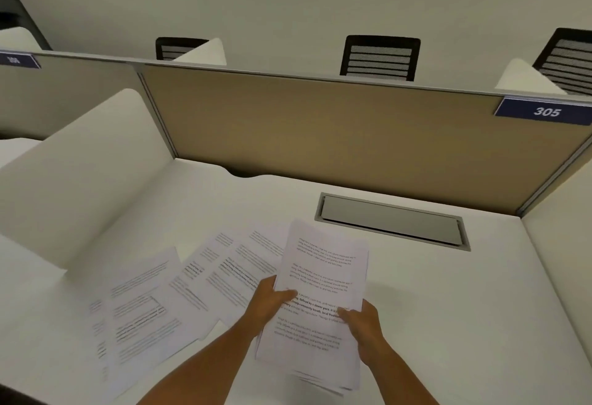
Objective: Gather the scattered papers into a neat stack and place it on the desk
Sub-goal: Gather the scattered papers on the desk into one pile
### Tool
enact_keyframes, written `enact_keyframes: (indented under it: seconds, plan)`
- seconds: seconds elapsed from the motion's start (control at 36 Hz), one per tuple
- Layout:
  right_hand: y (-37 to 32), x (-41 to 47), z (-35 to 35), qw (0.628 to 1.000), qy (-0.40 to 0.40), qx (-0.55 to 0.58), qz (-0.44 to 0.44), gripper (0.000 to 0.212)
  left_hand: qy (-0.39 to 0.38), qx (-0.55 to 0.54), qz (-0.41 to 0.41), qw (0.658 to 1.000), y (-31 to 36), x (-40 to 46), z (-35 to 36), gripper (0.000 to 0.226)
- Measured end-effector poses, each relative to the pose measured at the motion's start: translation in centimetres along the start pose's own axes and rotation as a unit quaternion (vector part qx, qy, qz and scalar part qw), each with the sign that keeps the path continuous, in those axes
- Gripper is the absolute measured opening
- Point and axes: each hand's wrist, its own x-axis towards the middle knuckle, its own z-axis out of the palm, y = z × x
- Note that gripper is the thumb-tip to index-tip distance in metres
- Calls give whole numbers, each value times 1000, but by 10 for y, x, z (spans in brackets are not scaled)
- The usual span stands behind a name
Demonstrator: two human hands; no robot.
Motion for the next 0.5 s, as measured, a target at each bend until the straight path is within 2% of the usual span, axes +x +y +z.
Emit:
enact_keyframes:
  seconds: [0.28,0.5]
  plan:
    - [-2,33,95,1000,-13,17,21,33,20,83,8,996,-10,55,-94,38]
    - [1,58,166,999,25,-5,39,31,25,167,-5,986,-19,100,-136,39]
